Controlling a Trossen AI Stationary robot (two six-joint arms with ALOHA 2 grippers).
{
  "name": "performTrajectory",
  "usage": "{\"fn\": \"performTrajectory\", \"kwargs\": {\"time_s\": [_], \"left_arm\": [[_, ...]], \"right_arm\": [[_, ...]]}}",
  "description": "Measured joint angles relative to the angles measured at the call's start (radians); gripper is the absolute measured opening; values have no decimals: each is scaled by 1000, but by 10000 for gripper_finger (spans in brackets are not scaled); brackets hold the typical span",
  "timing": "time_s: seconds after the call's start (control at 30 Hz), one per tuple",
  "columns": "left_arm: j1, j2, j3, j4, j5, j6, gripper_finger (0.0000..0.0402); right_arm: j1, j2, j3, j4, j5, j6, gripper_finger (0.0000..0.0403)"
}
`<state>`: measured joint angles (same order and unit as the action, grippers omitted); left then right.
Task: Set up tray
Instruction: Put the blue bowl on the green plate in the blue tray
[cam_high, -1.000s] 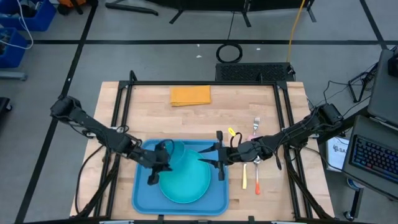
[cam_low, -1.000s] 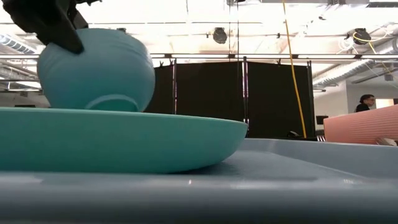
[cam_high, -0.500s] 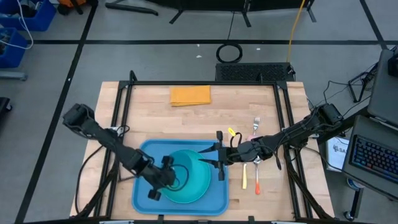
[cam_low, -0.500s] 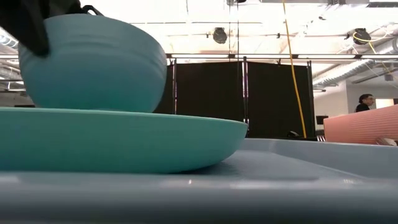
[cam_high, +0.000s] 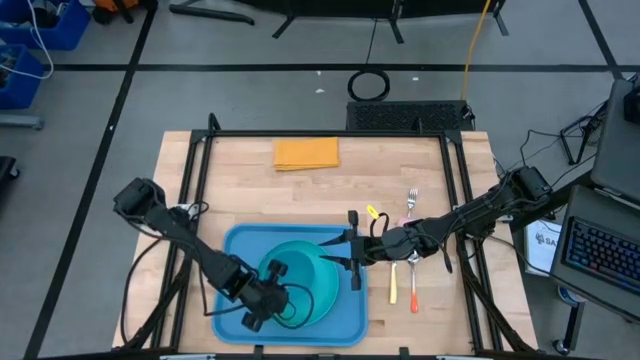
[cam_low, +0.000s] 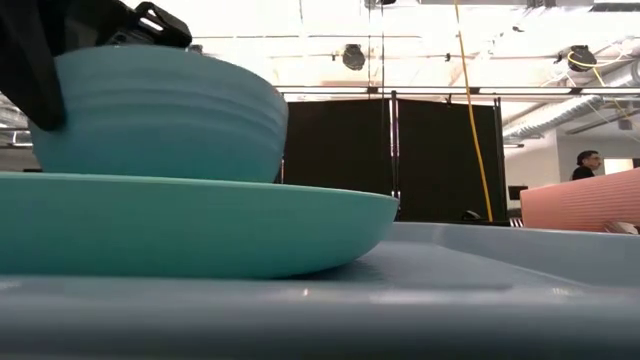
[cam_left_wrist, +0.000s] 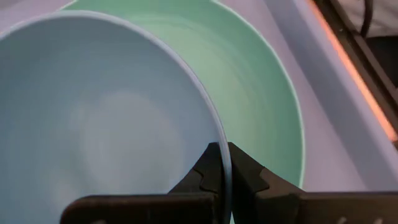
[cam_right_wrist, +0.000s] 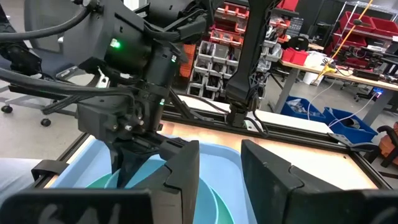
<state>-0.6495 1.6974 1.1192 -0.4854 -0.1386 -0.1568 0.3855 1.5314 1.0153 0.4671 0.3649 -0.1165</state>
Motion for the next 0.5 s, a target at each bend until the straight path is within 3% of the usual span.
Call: {"fn": "performTrajectory", "kwargs": {"time_s": [0.5], "left_arm": [[3, 18, 15, 38, 12, 24, 6]], "right_arm": [[0, 0, 0, 0, 0, 0, 112]]}}
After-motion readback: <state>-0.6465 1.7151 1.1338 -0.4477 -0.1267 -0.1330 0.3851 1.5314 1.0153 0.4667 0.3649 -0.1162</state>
